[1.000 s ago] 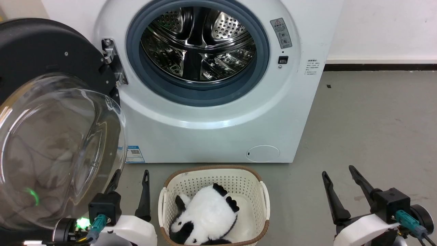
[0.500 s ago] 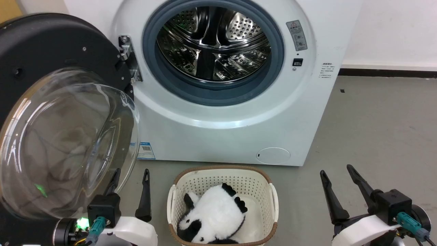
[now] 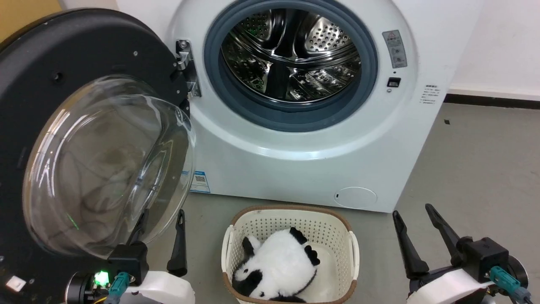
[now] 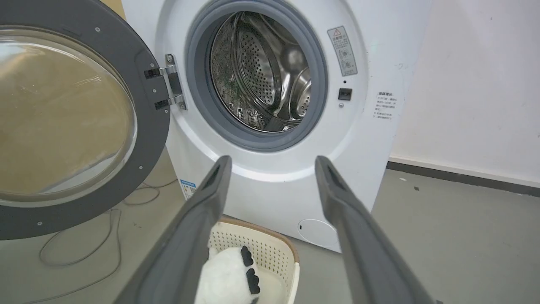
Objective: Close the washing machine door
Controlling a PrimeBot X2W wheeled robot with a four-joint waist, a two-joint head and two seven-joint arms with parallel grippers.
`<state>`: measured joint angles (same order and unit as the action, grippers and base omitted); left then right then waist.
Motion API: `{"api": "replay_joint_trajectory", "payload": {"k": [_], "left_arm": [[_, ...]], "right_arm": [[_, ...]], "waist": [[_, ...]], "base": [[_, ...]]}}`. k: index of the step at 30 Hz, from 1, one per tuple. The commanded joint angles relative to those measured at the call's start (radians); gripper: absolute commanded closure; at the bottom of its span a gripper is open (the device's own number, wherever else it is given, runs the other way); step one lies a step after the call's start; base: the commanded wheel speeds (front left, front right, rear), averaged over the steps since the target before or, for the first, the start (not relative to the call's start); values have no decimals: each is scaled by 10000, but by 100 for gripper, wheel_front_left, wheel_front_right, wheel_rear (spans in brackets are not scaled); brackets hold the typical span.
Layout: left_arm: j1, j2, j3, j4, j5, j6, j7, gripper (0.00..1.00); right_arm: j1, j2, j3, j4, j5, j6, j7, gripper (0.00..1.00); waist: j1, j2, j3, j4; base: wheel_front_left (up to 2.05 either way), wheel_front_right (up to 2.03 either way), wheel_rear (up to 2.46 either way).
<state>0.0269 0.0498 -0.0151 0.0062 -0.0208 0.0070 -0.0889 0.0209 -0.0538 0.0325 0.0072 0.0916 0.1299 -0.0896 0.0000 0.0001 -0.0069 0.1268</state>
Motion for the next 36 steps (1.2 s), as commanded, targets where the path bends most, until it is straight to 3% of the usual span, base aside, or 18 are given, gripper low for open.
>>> {"api": "replay_joint_trajectory", "payload": {"k": [1,36], "left_arm": [[97,3,5,-26,-38,32,-85,0],[344,4,-60,-149,-124,20,-837,0]], "right_arm": [[131,13,25,6,107,3,-79,0],[306,24,458,92,796,5,-830,0]], "waist": [[0,-1,-15,86],[0,-1,-42,1933]], "base": [[0,0,0],[0,0,0]]}}
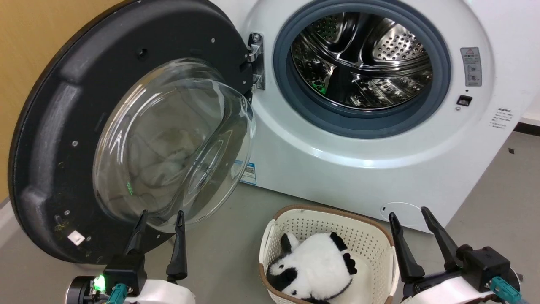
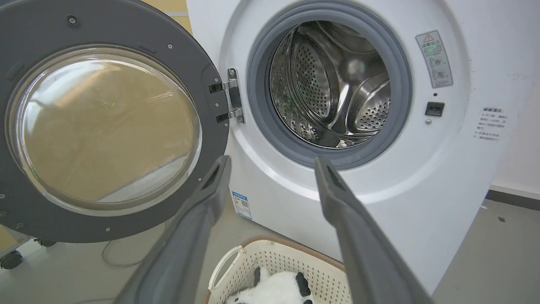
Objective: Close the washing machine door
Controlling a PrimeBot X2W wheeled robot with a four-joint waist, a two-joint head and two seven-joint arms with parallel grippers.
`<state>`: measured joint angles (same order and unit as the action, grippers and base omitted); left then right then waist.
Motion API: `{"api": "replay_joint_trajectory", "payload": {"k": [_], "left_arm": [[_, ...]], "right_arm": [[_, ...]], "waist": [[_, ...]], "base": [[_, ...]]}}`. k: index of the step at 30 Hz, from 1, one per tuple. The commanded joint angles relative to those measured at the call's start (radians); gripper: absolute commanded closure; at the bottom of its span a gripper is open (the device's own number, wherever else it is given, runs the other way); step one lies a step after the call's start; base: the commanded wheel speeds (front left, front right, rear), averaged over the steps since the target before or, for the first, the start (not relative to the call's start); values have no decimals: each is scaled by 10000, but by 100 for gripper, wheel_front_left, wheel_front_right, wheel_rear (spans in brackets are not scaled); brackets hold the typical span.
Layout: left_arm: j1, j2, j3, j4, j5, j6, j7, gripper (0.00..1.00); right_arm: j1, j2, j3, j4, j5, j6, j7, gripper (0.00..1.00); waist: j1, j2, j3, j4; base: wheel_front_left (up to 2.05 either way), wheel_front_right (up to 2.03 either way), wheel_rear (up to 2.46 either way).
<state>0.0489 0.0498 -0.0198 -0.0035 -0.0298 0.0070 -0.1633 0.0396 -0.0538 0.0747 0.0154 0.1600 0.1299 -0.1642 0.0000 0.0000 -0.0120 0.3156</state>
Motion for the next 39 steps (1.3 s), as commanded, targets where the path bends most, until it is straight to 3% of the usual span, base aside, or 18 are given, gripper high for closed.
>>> {"api": "replay_joint_trajectory", "payload": {"k": [1,39], "left_arm": [[129,4,-21,-55,-40,22,-114,0],[314,4,56,-445,-242,290,-907,0]], "right_arm": [[122,24,42,8,129,5,-105,0],[-155,35,692,291,728,8,-897,0]], "waist": [[0,0,12,93],[0,0,287,1956]], "base": [[0,0,0],[0,0,0]]}}
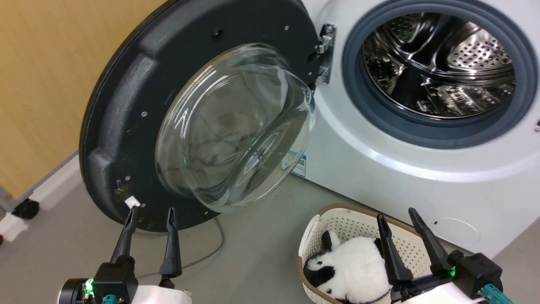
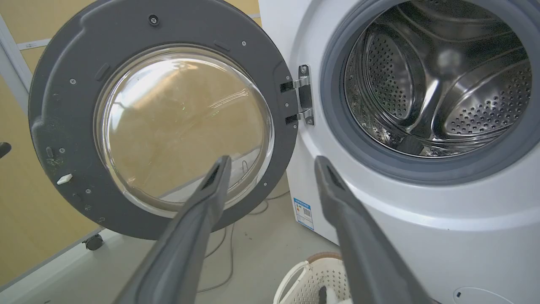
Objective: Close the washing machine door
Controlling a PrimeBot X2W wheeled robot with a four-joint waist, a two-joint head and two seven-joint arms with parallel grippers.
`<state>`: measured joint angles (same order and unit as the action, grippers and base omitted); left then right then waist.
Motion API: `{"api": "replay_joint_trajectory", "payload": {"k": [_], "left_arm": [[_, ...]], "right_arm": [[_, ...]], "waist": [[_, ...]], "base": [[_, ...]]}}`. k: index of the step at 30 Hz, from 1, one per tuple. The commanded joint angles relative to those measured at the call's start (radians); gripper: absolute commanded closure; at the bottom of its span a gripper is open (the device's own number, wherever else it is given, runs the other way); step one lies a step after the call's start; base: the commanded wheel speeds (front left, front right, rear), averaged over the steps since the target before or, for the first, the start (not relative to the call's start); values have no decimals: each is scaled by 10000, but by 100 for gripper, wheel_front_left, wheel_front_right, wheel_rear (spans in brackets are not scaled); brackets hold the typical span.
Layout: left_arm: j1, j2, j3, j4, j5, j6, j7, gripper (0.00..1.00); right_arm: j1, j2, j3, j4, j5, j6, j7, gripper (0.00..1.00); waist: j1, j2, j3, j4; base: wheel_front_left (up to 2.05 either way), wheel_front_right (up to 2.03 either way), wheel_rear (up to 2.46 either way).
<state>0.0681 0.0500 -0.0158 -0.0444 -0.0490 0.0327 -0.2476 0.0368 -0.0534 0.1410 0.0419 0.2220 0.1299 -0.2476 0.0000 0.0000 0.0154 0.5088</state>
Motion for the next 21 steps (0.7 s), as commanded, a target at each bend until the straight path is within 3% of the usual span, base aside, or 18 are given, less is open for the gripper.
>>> {"api": "replay_joint_trajectory", "payload": {"k": [1,18,20,21], "left_arm": [[130,3,18,-56,-58,50,-84,0],[120,3,232,-671,-270,320,-141,0],[29,3,335,-1024,-406,260,-141,100],[-11,3,417,-1196,-414,194,-141,100]], "right_arm": [[-143,31,60,37,111,8,-84,0],[-401,32,212,13,55,8,-141,0],[-411,32,206,-7,39,8,-141,0],[-408,32,199,-22,27,8,-141,0]], "waist": [[0,0,21,71],[0,0,175,259],[0,0,195,260],[0,0,205,259]], "base": [[0,0,0],[0,0,0],[0,0,0],[0,0,0]]}}
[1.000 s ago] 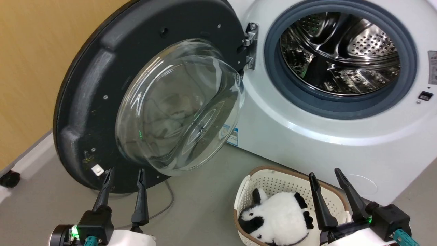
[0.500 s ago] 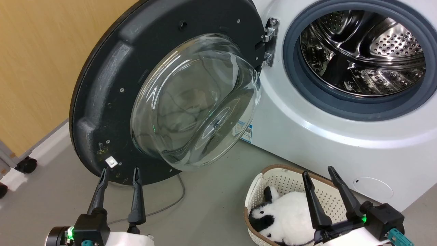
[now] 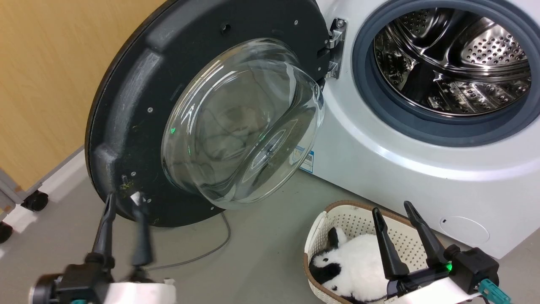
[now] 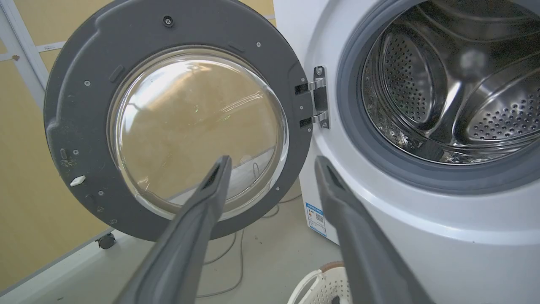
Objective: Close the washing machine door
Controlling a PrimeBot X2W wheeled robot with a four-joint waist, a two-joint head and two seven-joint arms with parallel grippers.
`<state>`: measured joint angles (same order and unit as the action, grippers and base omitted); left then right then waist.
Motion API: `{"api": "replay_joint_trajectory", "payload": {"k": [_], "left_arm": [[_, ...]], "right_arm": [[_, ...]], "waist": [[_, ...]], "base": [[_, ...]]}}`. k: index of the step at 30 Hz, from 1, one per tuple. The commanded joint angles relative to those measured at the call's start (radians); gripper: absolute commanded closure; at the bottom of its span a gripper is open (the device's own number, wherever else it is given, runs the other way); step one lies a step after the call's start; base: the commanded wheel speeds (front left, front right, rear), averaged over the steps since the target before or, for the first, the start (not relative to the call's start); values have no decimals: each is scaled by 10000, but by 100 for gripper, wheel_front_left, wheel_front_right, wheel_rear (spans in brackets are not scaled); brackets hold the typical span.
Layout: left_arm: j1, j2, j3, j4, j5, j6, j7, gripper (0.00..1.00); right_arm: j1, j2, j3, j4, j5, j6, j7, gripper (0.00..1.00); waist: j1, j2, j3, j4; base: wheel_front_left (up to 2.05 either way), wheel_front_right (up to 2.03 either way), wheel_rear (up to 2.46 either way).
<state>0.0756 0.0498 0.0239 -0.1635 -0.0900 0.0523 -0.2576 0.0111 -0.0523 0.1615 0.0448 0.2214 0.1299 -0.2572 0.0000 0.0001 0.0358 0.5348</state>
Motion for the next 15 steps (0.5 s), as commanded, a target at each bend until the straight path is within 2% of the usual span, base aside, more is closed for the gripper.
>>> {"api": "replay_joint_trajectory", "payload": {"k": [1,5,9,15], "left_arm": [[-141,12,125,-188,12,-67,-42,100],[-545,268,763,-783,-13,-405,-42,100],[-1150,807,1588,-998,-129,-785,-42,100],[-2242,2404,2636,207,-148,-1373,-42,100]], "right_arm": [[-140,20,-18,-67,17,8,-45,0],[-71,20,-141,-146,-71,8,-45,0],[54,20,-327,-268,-164,8,-45,0],[136,-22,-393,-372,-336,8,-45,0]], "waist": [[0,-1,12,-2],[0,-1,70,-20],[0,-1,149,-49],[0,-1,352,-287]], "base": [[0,0,0],[0,0,0],[0,0,0],[0,0,0]]}}
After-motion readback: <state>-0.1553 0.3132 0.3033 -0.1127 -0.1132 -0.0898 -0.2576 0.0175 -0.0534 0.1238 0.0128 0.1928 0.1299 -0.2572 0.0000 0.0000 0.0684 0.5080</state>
